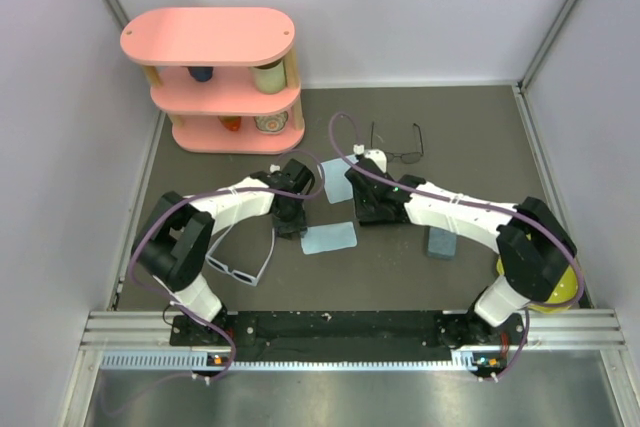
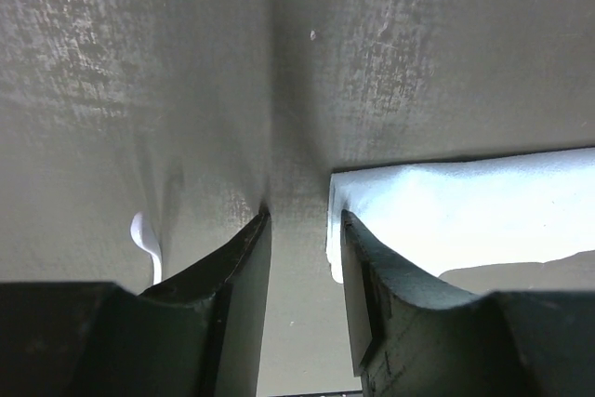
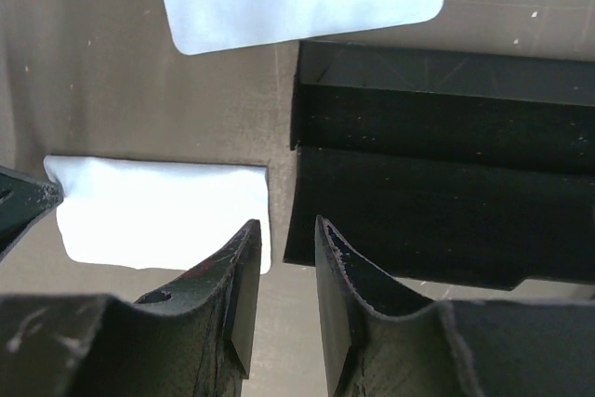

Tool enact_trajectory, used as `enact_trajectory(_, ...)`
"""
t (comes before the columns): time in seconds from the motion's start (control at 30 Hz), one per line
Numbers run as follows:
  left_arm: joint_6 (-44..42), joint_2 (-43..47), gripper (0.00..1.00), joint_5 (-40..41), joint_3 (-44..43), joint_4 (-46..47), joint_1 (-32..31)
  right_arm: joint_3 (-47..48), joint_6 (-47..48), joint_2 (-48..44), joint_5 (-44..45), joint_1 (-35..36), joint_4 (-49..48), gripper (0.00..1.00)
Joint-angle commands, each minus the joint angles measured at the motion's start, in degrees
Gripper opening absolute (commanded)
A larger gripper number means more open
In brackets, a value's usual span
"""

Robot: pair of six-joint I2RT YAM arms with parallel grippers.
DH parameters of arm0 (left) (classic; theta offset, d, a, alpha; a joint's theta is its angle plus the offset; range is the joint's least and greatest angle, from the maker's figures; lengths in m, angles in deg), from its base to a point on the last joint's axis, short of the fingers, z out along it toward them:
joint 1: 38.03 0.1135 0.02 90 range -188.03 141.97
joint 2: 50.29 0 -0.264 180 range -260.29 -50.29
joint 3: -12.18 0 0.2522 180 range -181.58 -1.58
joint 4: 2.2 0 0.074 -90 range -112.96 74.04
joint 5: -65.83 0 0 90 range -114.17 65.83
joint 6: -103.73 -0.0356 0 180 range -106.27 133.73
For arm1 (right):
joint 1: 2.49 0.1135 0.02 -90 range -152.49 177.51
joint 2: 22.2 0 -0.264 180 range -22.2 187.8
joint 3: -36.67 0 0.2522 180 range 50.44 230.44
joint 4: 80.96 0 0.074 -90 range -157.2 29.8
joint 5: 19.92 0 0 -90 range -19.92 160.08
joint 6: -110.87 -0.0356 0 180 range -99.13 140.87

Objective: Organize the sunglasses
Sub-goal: Pick up the folded cleaning cloth from the center of the board.

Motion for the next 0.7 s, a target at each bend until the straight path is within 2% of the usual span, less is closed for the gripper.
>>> enact_trajectory(0.0,0.3,-1.0,0.41,-1.2,-0.2,2.0,-0.6,-0.7,-0.9,-4.6,1.6,-1.7,-0.9,0.3)
enact_trajectory(0.17,-1.2,-5.3,0.44,0.5,-3.7,-0.2,-3.7,-1.4,-1.4,-5.6,1.3,-3.1,-0.3,0.3)
enact_trajectory(0.3,-0.8,-8.2,0.42,1.1,-4.8,-2.4,-5.1,-2.2,-1.6,-6.4,1.3,-4.2,0.1,0.3)
enact_trajectory(0.33,-0.5,-8.2,0.37,1.7,-5.1,-3.0,-5.2,-2.5,-1.9,-6.8,1.2,-4.4,0.0,0.3)
enact_trajectory(0.4,0.1,-8.7,0.35,2.8,-5.4,-4.1,-5.2,-3.0,-2.1,-7.0,1.0,-4.6,0.3,0.3)
enact_trajectory(0.6,1.2,-6.7,0.35,5.6,-5.0,-5.7,-5.2,-3.7,-2.0,-7.1,0.8,-5.1,0.3,0.3)
enact_trajectory(0.67,1.4,-5.8,0.39,7.4,-5.3,-6.7,-5.2,-3.6,-1.8,-7.0,0.6,-5.1,0.3,0.3)
